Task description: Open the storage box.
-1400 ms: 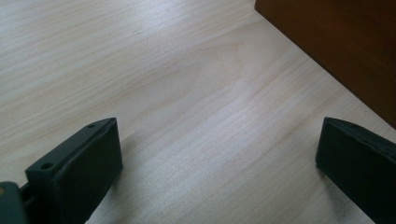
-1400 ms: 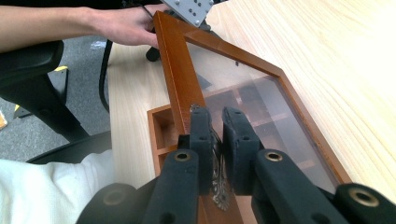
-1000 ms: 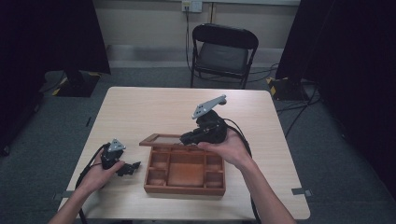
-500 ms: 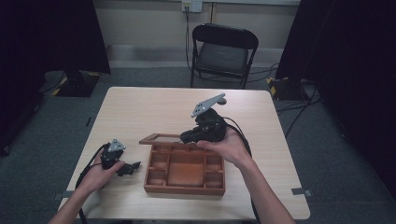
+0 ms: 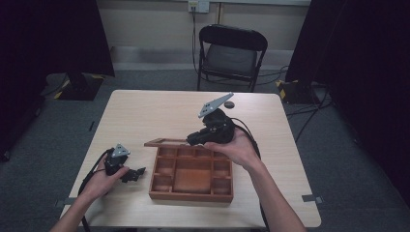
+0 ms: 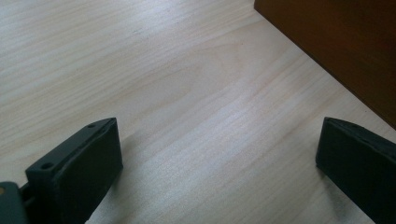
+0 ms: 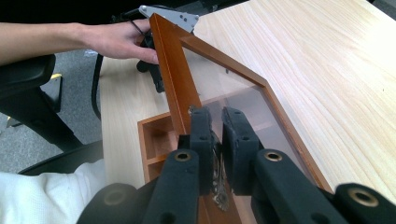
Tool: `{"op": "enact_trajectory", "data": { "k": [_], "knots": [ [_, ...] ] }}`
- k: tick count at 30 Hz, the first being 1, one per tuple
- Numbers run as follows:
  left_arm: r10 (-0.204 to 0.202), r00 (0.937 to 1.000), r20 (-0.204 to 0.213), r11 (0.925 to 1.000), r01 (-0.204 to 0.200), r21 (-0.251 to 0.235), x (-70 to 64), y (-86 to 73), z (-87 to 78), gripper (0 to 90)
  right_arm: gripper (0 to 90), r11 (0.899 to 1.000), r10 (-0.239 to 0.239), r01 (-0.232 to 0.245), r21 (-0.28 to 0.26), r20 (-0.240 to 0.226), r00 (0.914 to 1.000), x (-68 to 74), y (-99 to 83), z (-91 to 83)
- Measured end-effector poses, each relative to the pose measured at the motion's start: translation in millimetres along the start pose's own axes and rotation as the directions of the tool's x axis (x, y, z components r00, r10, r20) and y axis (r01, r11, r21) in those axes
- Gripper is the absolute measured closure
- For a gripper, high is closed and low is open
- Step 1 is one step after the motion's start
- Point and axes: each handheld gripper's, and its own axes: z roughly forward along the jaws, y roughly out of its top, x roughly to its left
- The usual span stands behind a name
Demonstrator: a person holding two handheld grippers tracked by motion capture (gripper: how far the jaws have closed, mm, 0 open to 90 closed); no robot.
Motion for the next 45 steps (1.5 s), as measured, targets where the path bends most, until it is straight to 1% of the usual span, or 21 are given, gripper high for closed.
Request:
{"op": "enact_trajectory", "data": {
  "k": [11,17,20,21,22,45],
  "knots": [
    [0.000,1.0000,-0.001,1.0000,0.000,0.000,0.0,0.0,0.0,0.0,83.7,1.000,0.001,-0.001,-0.003,-0.012,0.9999,-5.3,2.3,-1.3],
    [0.000,1.0000,0.000,1.0000,0.000,0.000,0.0,0.0,0.0,0.0,83.7,1.000,0.005,-0.005,-0.004,-0.021,0.9998,-4.3,0.6,-0.4],
    [0.000,1.0000,0.000,1.0000,0.000,0.000,0.0,0.0,0.0,0.0,83.6,1.000,-0.004,0.004,-0.006,-0.017,0.9999,-2.7,-0.8,0.1],
    [0.000,1.0000,0.000,1.0000,0.000,0.000,0.0,0.0,0.0,0.0,83.7,1.000,-0.001,0.001,-0.004,-0.002,1.0000,-0.6,-0.2,-0.2],
    [0.000,1.0000,0.000,1.0000,0.000,0.000,0.0,0.0,0.0,0.0,83.7,1.000,-0.004,0.004,-0.003,0.002,1.0000,-0.2,-0.1,-0.3],
    [-0.002,1.0000,0.001,1.0000,0.002,0.000,-0.1,-0.1,0.0,0.0,83.7,1.000,-0.006,0.006,-0.008,-0.006,1.0000,-0.7,-1.7,0.3]
  ]
}}
